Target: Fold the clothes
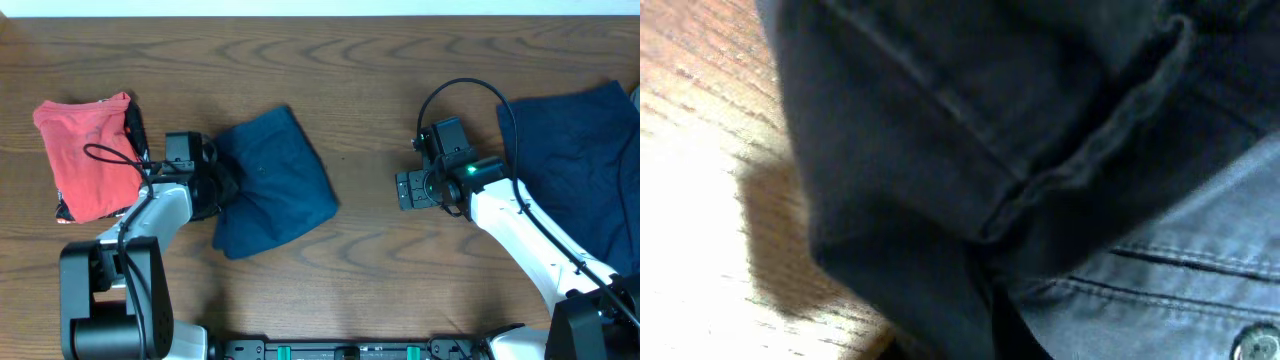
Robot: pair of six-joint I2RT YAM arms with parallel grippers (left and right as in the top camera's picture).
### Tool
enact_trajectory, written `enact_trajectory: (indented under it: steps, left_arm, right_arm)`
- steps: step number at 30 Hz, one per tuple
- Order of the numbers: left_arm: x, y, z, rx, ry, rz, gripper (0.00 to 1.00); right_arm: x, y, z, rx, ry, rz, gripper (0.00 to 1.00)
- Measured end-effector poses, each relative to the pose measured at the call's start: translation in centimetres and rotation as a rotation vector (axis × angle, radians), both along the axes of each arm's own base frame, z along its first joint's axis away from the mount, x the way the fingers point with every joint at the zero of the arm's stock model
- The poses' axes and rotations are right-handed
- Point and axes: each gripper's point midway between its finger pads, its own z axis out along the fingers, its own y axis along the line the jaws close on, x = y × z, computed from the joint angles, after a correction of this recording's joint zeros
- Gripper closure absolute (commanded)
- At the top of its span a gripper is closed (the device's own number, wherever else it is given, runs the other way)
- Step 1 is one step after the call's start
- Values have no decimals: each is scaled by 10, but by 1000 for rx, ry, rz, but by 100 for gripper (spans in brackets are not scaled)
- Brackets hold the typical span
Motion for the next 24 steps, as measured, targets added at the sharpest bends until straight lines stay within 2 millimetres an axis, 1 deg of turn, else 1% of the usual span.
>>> enact_trajectory:
  steps: [2,4,6,7,9,11,13,15,16,18,21,24]
  left_arm:
    - [0,1,2,15,-2,-30,94]
    - [-1,7,8,41,6,-51,94]
    - [2,18,21,84,-5,-61,94]
    - [6,25,32,110,-23,-63,94]
    - [22,40,59,162,-91,-60,94]
    - [44,59,97,231,-197,-49,94]
    - [61,77,135,298,-298,-31,94]
    - [73,96,169,365,-390,-13,94]
    - [76,104,180,394,-422,-6,94]
    - [77,121,192,448,-450,16,94]
    - [71,149,189,518,-415,67,94]
    - [70,179,190,583,-411,136,94]
  right_arm:
    - [0,0,0,0,0,0,7]
    - [0,0,0,-1,1,0,7]
    - [0,0,0,-1,2,0,7]
    - [0,0,0,-1,2,0,7]
    - [-1,0,0,-1,3,0,7]
    - [-1,0,0,-1,3,0,6]
    - [-1,0,0,-1,3,0,7]
    - [-1,0,0,-1,3,0,6]
    - [-1,0,0,-1,3,-1,6]
    - [-1,0,0,-1,3,-2,6]
    - [-1,-1,0,-5,2,-4,6]
    - [-1,-2,0,-11,2,-6,6]
